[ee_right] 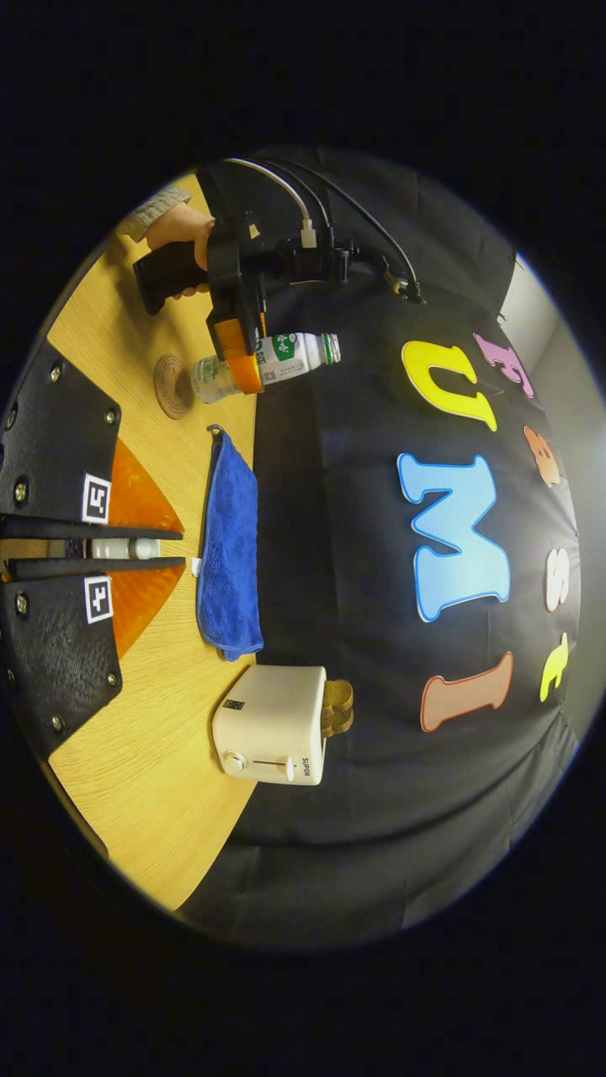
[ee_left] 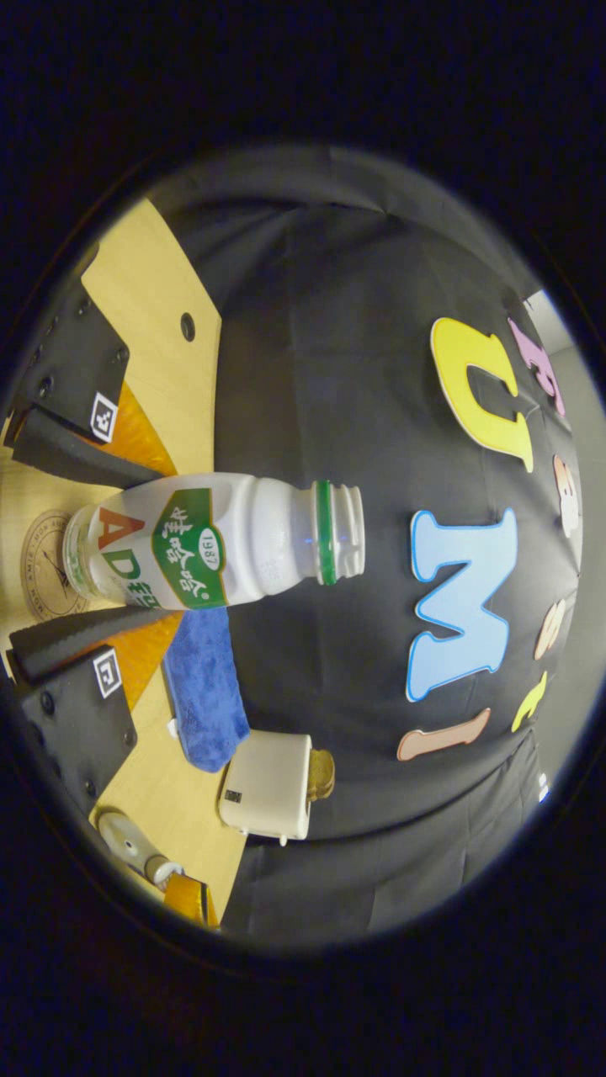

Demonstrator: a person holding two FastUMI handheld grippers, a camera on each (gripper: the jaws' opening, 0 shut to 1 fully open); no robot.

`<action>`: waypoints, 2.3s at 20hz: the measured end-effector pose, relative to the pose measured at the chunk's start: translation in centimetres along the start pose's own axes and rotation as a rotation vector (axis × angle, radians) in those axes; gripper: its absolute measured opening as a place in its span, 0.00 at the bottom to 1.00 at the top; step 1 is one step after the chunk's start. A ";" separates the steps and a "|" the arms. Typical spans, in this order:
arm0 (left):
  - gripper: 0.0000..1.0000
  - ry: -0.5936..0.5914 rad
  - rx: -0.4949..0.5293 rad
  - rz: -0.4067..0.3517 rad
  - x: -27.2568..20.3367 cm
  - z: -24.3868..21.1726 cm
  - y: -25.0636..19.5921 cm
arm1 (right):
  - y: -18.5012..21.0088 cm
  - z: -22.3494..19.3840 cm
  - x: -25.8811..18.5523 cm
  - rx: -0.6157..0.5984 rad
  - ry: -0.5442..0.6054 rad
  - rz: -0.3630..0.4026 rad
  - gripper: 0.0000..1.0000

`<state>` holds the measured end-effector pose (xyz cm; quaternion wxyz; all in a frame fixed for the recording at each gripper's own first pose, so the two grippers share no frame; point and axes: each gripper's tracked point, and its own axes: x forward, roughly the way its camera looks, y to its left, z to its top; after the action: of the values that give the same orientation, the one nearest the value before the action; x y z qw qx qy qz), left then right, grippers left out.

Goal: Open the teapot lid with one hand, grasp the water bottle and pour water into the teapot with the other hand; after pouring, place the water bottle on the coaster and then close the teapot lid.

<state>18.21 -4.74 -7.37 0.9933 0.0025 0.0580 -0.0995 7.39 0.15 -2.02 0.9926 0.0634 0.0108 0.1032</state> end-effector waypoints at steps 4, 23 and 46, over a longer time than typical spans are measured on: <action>0.70 0.003 -0.018 -0.027 0.1 -0.3 -0.2 | 0.0 0.0 0.1 -0.005 -0.003 -0.002 0.08; 0.74 0.066 -0.012 -0.107 -1.6 -2.8 -1.9 | -1.0 2.0 -1.6 -0.052 -0.131 -0.054 0.75; 0.85 0.010 0.039 -0.074 -2.7 -3.1 -2.8 | -3.6 2.9 -2.6 -0.039 -0.177 -0.148 0.75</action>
<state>14.68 -6.92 -10.16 0.9884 0.0204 0.0611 -0.1372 5.66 -4.28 0.38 0.9956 0.0520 -0.0745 0.0240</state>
